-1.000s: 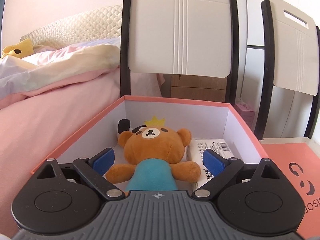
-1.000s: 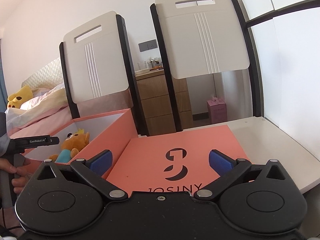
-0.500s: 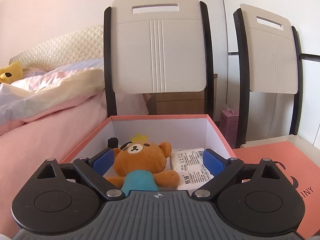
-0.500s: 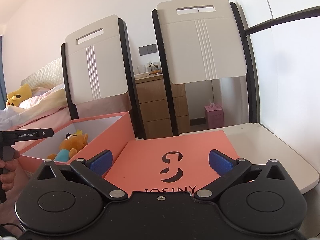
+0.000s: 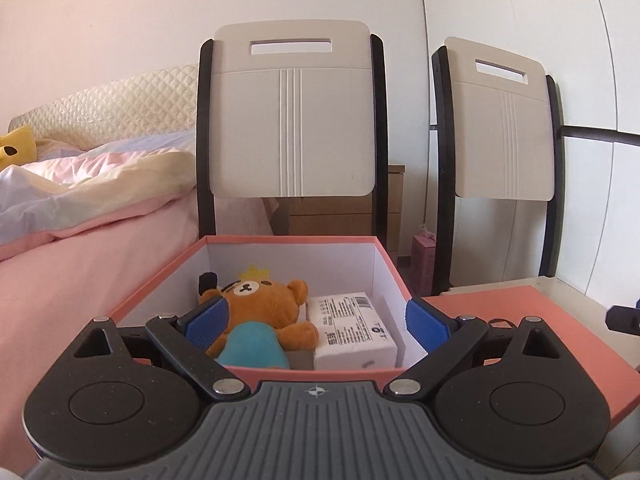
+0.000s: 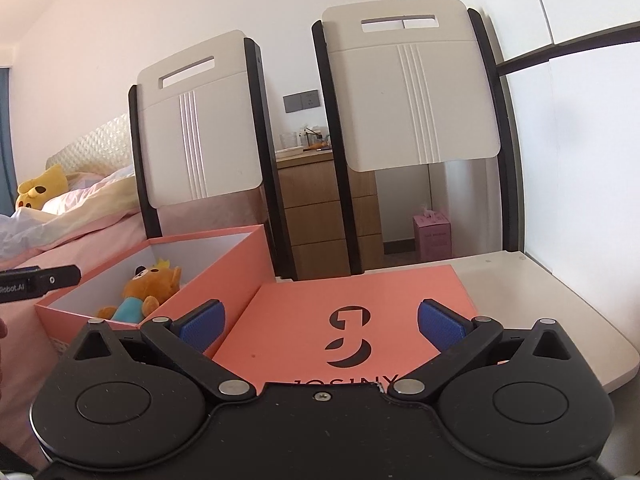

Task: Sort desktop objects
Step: 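Withdraw the left gripper up and away from the box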

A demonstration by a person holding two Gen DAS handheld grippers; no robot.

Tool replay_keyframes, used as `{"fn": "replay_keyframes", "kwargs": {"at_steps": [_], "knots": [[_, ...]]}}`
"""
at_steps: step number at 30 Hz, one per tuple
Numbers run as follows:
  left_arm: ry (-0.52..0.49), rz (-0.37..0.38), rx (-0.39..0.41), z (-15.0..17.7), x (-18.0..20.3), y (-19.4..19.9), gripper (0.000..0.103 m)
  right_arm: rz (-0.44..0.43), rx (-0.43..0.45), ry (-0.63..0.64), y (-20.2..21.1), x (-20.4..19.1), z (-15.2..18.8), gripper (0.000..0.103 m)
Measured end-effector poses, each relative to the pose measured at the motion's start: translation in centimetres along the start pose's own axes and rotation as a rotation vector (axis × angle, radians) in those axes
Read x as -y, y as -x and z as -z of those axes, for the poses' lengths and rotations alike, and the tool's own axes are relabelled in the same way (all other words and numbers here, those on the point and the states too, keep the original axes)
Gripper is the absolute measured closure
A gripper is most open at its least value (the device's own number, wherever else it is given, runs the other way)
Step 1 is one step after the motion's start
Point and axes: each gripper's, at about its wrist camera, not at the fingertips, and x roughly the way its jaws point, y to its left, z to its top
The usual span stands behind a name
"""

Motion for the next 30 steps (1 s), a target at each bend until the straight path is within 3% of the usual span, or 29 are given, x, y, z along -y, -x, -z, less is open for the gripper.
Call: {"fn": "replay_keyframes", "kwargs": {"at_steps": [4,8,15,19,30], "knots": [[-0.010,0.023,-0.046,1.0,0.7,1.2,0.006,0.007,0.001,0.021,-0.3,-0.3,0.1,0.001],[-0.060,0.093,0.006,1.9,1.7,3.2,0.006,0.004,0.005,0.024,-0.5,0.0,0.4,0.001],[-0.085,0.177,-0.025,3.4,2.1,3.1,0.006,0.065,0.069,0.050,-0.4,0.7,1.4,0.001],[-0.038,0.191,-0.018,4.1,1.2,2.9,0.006,0.091,0.074,0.038,-1.0,1.6,1.8,0.001],[0.062,0.236,-0.131,6.0,0.9,1.4,0.006,0.093,0.020,0.028,-1.8,3.3,2.2,0.001]]}}
